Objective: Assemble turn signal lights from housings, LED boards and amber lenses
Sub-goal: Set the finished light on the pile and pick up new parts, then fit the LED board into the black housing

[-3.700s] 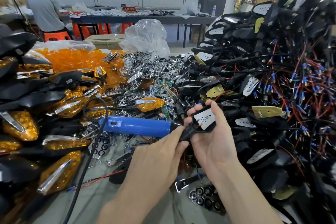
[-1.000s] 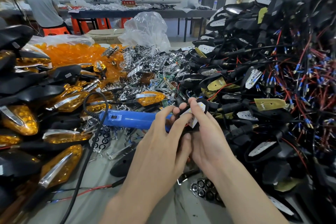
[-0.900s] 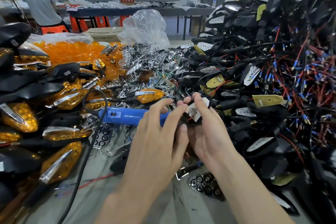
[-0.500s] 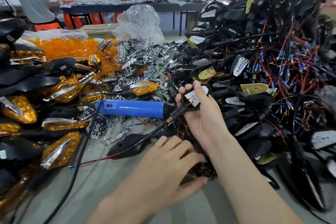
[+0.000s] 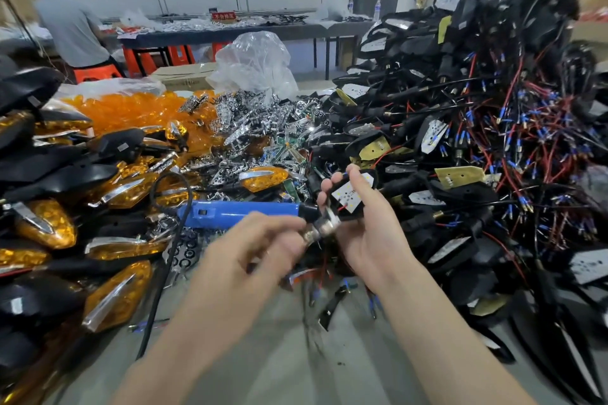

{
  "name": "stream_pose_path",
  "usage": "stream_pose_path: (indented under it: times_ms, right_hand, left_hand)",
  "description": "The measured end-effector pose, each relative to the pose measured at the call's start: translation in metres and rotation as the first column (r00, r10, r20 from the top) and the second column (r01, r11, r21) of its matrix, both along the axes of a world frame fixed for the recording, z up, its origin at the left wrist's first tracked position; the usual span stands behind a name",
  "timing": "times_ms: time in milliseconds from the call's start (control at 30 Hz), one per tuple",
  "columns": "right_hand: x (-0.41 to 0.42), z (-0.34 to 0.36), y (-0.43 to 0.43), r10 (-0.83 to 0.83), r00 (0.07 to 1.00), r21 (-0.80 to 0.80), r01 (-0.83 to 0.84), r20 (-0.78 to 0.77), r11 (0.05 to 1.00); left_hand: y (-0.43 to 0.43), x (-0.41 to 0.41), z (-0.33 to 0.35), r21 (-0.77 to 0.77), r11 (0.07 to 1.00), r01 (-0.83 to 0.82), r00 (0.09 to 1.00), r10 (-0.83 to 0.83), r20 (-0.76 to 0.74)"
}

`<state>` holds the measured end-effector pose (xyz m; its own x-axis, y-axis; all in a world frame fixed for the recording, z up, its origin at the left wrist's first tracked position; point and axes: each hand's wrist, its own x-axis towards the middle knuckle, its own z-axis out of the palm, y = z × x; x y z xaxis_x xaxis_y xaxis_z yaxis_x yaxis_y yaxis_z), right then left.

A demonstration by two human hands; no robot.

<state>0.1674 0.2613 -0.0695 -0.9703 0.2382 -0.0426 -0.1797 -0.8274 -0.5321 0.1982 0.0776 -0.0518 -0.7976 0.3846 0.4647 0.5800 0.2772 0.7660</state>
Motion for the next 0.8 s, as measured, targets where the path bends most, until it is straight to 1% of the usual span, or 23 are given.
stream_pose_path:
  times_ms: [33,100,133,200,300,400,467,567,667,733,800]
  right_hand:
    - [0.000,-0.001,-0.001,-0.004,1.000,0.007,0.004,-0.005,1.000]
    - [0.000,-0.002,-0.002,-0.006,1.000,0.018,0.007,-0.018,1.000]
    - [0.000,-0.002,-0.002,-0.004,1.000,0.020,0.005,-0.024,1.000]
    - [0.000,-0.003,-0.001,0.002,0.999,0.017,-0.001,-0.033,1.000]
    - [-0.002,-0.003,-0.001,-0.005,0.999,0.030,0.006,-0.034,1.000]
    - [-0.002,-0.003,-0.004,-0.003,1.000,0.048,0.005,-0.024,0.999]
    - [-0.001,-0.003,-0.006,0.007,1.000,0.052,-0.006,-0.019,0.999]
    - [-0.001,-0.003,-0.006,0.008,1.000,0.051,-0.007,-0.022,0.999]
    - [-0.002,-0.002,-0.006,-0.003,1.000,0.061,0.004,-0.019,0.998]
    - [-0.002,-0.002,-0.006,-0.001,1.000,0.062,0.002,-0.014,0.998]
    - [-0.001,0.000,-0.006,0.004,1.000,0.062,-0.003,-0.006,0.998]
  left_hand:
    - [0.003,-0.007,0.004,0.107,0.993,-0.044,0.997,0.037,0.074]
    - [0.010,-0.022,0.008,0.281,0.946,-0.160,0.961,0.085,0.262]
    - [0.012,-0.030,0.008,0.339,0.918,-0.207,0.932,0.080,0.353]
    - [0.013,-0.038,0.007,0.406,0.883,-0.233,0.895,0.032,0.444]
    - [0.011,-0.041,-0.003,0.467,0.860,-0.206,0.860,-0.068,0.505]
    - [0.008,-0.043,-0.010,0.469,0.848,-0.246,0.808,-0.088,0.582]
    - [0.008,-0.045,-0.010,0.511,0.819,-0.261,0.786,-0.127,0.605]
    - [0.008,-0.047,-0.005,0.604,0.743,-0.287,0.755,-0.212,0.620]
    - [0.003,-0.049,-0.004,0.664,0.663,-0.345,0.686,-0.305,0.661]
    - [0.002,-0.049,-0.004,0.667,0.649,-0.365,0.657,-0.329,0.679]
    - [0.003,-0.049,-0.004,0.672,0.653,-0.350,0.652,-0.345,0.675]
